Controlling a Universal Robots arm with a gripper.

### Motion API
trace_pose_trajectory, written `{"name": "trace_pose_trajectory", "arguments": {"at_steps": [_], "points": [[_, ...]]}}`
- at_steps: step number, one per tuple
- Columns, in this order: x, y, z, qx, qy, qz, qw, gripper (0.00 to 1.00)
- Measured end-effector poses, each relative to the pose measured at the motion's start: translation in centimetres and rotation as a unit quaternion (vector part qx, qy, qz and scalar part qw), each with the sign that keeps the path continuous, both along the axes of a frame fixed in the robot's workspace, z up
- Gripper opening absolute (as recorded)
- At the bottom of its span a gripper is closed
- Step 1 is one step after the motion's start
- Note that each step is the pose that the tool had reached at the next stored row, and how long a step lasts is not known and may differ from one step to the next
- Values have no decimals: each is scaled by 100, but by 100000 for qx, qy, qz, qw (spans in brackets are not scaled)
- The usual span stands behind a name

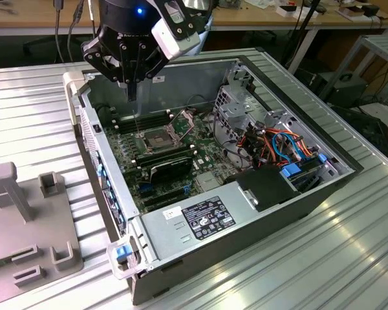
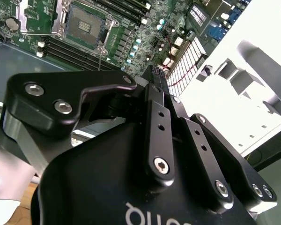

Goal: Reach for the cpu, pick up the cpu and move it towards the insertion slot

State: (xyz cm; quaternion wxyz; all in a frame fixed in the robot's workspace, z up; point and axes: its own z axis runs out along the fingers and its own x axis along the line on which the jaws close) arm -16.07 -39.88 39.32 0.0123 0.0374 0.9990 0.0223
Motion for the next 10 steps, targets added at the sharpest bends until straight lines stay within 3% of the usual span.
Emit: {"name": "trace_pose_trajectory", "arguments": {"at_steps": [10], "points": [[-80,0,0,-1,5,1,100000,11]]}}
